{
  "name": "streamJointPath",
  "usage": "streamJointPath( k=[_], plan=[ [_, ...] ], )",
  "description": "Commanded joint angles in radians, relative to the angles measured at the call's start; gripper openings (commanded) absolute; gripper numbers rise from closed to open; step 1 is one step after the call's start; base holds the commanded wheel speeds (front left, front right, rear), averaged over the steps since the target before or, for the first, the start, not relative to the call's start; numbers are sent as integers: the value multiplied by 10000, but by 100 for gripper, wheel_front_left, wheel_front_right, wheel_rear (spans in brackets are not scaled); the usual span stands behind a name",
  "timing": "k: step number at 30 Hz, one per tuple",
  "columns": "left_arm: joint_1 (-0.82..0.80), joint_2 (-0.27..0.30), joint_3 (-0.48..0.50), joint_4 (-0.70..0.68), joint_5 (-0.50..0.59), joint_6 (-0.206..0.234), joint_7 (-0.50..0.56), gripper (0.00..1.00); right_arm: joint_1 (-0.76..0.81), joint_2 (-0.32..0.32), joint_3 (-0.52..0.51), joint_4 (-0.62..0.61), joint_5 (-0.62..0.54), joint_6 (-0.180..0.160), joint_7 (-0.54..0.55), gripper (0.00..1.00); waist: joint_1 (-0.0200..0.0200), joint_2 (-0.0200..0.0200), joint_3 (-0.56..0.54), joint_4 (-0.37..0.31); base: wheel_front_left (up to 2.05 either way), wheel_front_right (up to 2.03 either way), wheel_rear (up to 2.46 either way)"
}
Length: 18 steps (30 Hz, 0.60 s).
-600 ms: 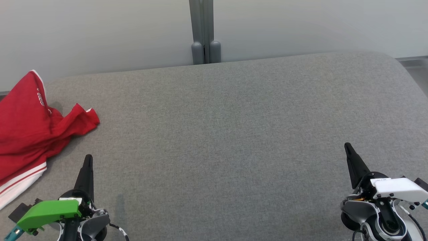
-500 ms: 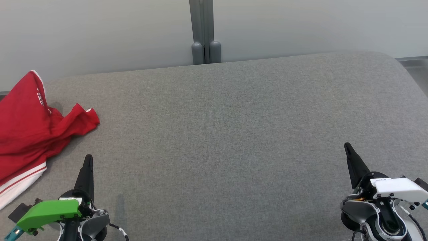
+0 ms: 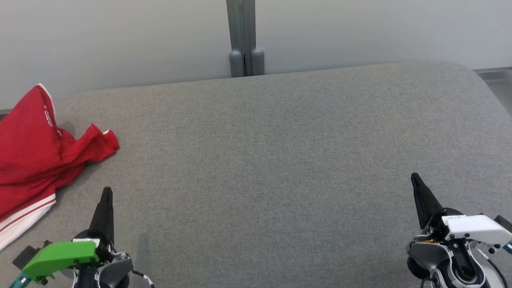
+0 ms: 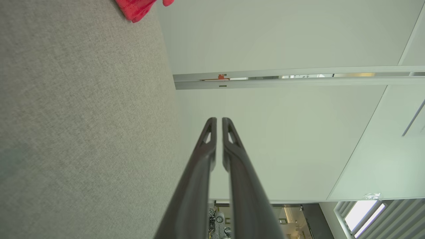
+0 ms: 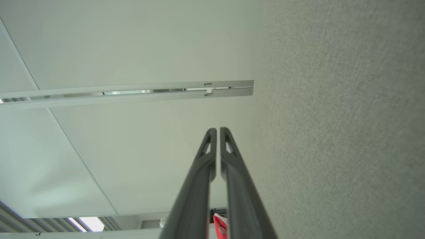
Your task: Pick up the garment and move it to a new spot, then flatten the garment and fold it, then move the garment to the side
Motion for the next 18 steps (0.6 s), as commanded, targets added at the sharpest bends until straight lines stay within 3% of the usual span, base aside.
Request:
streamJointPath(
  k=[1,18],
  plan=[
    [30,-11,-9,54,2,6,-13,100,31,13,4,51,-4,-2,-10,100,0,0,1,0,0,0,0],
    [258,-53,-293,-197,835,0,-724,100,419,49,286,-320,-919,-1,-724,100,0,0,17,25,0,0,0]
  ],
)
